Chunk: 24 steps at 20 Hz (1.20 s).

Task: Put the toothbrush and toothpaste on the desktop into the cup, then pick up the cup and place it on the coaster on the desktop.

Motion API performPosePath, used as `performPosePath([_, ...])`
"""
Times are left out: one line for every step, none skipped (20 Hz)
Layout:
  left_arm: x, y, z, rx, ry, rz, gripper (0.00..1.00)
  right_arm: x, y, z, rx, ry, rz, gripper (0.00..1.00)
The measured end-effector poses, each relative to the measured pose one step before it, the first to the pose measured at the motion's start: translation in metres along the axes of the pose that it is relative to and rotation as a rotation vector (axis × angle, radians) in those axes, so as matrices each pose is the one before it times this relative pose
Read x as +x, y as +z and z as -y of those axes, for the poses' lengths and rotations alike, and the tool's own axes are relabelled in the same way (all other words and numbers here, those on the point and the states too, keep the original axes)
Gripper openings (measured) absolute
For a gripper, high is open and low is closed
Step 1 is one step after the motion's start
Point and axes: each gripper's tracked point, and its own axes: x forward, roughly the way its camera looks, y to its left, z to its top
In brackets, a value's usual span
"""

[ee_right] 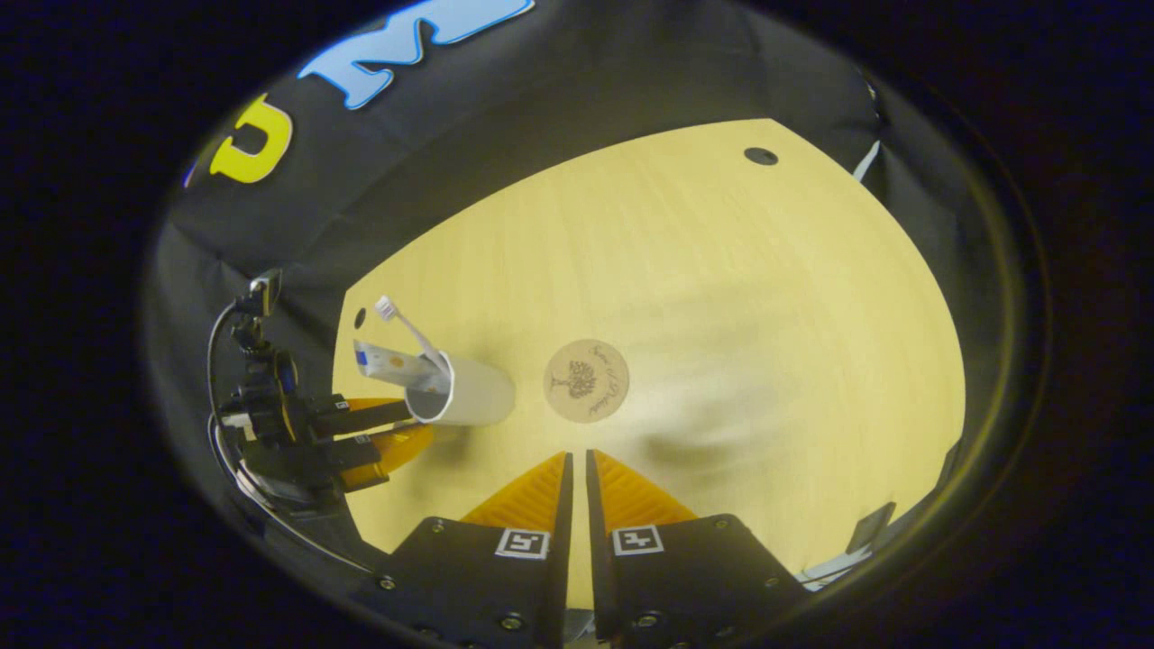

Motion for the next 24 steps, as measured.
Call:
performPosePath([0.00152,-0.00235,0.00061,0.00228,-0.00337,-0.02158,0.60,0.00041,-0.00198,0.00420,0.01372,-0.00363,0.00070,0.11])
performPosePath([0.00280,-0.00037,0.00124,0.00572,-0.00440,-0.01645,0.74,0.00070,-0.00242,0.00477,0.01527,-0.00402,-0.00022,0.11])
performPosePath([0.00310,-0.00076,-0.00003,0.00433,-0.00056,-0.01371,0.74,-0.00060,-0.00243,0.00512,0.01531,-0.00255,-0.00190,0.12])
performPosePath([0.00407,0.00116,0.00071,0.00316,0.00173,-0.01196,0.74,-0.00139,-0.00313,0.00503,0.01599,-0.00192,-0.00192,0.11])
performPosePath([0.00231,0.00035,0.00008,0.00649,0.00241,-0.01290,0.74,-0.00165,-0.00232,0.00523,0.01571,-0.00289,-0.00044,0.11])
performPosePath([0.00225,0.00003,-0.00022,0.00985,0.00232,-0.01403,0.74,0.00048,-0.00301,0.00408,0.01483,-0.00232,-0.00124,0.11])
performPosePath([0.00225,0.00114,-0.00053,0.00858,0.00334,-0.01497,0.74,-0.00112,-0.00093,0.00395,0.01122,-0.00142,-0.00051,0.11])
performPosePath([0.00206,0.00010,-0.00052,0.00704,0.00511,-0.01628,0.74,-0.00176,-0.00011,0.00405,0.01219,-0.00149,-0.00016,0.11])
performPosePath([0.00173,-0.00038,0.00060,0.00465,-0.00196,-0.01669,0.60,-0.00053,0.00038,0.00396,0.00960,-0.00233,-0.00011,0.11])
performPosePath([0.00261,-0.00136,0.00033,0.00609,0.00214,-0.01606,0.62,0.00033,-0.00078,0.00186,0.00823,0.00001,-0.00097,0.11])
performPosePath([0.00452,0.00107,0.00383,-0.00117,-0.01381,-0.00723,0.55,0.00026,-0.00112,0.00166,0.01089,0.00219,-0.00027,0.11])
performPosePath([-0.00006,0.00480,0.00188,0.00166,-0.00515,0.00377,0.48,-0.00010,-0.00181,0.00227,0.01088,0.00333,-0.00064,0.11])
performPosePath([0.00048,0.00336,0.00188,0.00126,0.00438,-0.00100,0.41,0.00149,-0.00216,0.00097,0.01104,0.00117,-0.00160,0.11])
performPosePath([0.00137,-0.00296,-0.00119,0.01164,0.00190,-0.00462,0.39,0.00059,-0.00265,0.00209,0.00978,-0.00021,-0.00318,0.11])
performPosePath([-0.00055,0.00030,-0.00080,0.01289,0.00585,-0.00453,0.37,-0.00002,-0.00139,0.00361,0.00991,-0.00359,-0.00676,0.11])
performPosePath([-0.00044,0.00069,-0.00242,0.00627,0.01123,-0.00223,0.37,-0.00161,-0.00029,0.00284,0.00627,0.00154,-0.00183,0.12])
performPosePath([-0.00007,0.00056,0.00022,-0.00188,0.00198,-0.00074,0.34,-0.00124,0.00085,0.00278,0.00344,-0.00134,0.00130,0.12])
performPosePath([-0.00087,0.00051,0.00103,-0.00613,0.00243,0.00110,0.34,0.00112,0.00048,0.00089,0.00124,-0.00025,-0.00013,0.12])
performPosePath([0.00006,0.00078,0.00044,-0.00779,0.00057,0.00435,0.34,-0.00013,0.00045,0.00051,0.00072,0.00299,-0.00008,0.12])
performPosePath([-0.00023,0.00035,0.00027,-0.00404,0.00127,0.00428,0.34,0.00130,0.00113,-0.00123,0.00168,0.00388,0.00054,0.12])
performPosePath([0.00035,0.00017,-0.00018,-0.00248,0.00256,0.00102,0.35,0.00029,0.00047,0.00025,0.00200,0.00236,0.00108,0.12])
performPosePath([0.00021,0.00040,0.00139,-0.00322,0.00128,0.00143,0.34,-0.00013,-0.00031,-0.00016,0.00086,0.00165,-0.00028,0.11])
performPosePath([-0.00074,0.00172,0.00044,-0.00196,0.00026,0.00841,0.34,-0.00043,0.00031,0.00098,0.00024,0.00132,0.00070,0.12])
performPosePath([-0.00059,0.00265,0.00067,0.00053,0.00081,0.00942,0.33,0.00150,0.00096,0.00080,0.00069,-0.00065,0.00151,0.12])
